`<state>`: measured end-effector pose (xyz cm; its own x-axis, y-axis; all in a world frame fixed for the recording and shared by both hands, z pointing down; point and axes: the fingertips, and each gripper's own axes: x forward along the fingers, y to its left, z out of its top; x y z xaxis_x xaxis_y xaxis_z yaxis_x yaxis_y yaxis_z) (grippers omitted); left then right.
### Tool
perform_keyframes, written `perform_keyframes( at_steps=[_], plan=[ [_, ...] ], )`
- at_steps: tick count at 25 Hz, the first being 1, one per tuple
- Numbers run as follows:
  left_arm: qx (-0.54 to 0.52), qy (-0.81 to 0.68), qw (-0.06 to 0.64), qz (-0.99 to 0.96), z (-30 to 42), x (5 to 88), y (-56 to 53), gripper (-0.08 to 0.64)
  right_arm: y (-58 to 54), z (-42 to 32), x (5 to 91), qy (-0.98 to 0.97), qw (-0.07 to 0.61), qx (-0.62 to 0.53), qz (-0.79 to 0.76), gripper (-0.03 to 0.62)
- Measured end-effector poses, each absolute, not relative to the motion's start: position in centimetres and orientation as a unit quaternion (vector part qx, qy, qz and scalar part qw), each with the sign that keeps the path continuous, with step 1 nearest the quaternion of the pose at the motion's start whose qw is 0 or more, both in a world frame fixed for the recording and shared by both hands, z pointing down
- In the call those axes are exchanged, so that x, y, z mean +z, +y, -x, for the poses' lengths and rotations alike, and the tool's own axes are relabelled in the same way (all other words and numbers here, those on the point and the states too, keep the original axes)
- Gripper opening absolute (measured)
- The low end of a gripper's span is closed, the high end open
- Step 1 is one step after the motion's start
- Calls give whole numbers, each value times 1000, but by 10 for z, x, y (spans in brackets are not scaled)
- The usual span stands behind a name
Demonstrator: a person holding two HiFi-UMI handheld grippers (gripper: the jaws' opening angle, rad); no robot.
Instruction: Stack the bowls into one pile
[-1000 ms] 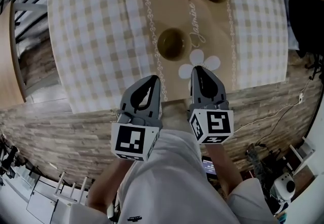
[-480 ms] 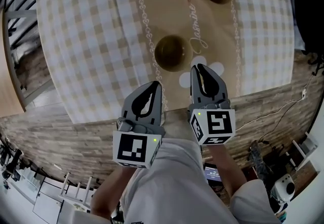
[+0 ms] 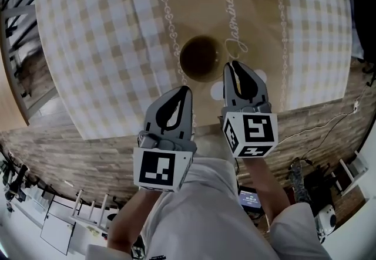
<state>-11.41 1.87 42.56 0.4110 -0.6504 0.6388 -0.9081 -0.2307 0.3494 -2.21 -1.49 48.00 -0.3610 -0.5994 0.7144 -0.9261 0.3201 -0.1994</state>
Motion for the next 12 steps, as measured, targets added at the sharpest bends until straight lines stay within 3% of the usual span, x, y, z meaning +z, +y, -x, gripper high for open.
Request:
perform_keyframes(
  at_steps=[12],
  plan=[
    [231,-491,371,-754,109,456,28,18,-16,21,505,-759,271,333,-490,41]
  ],
)
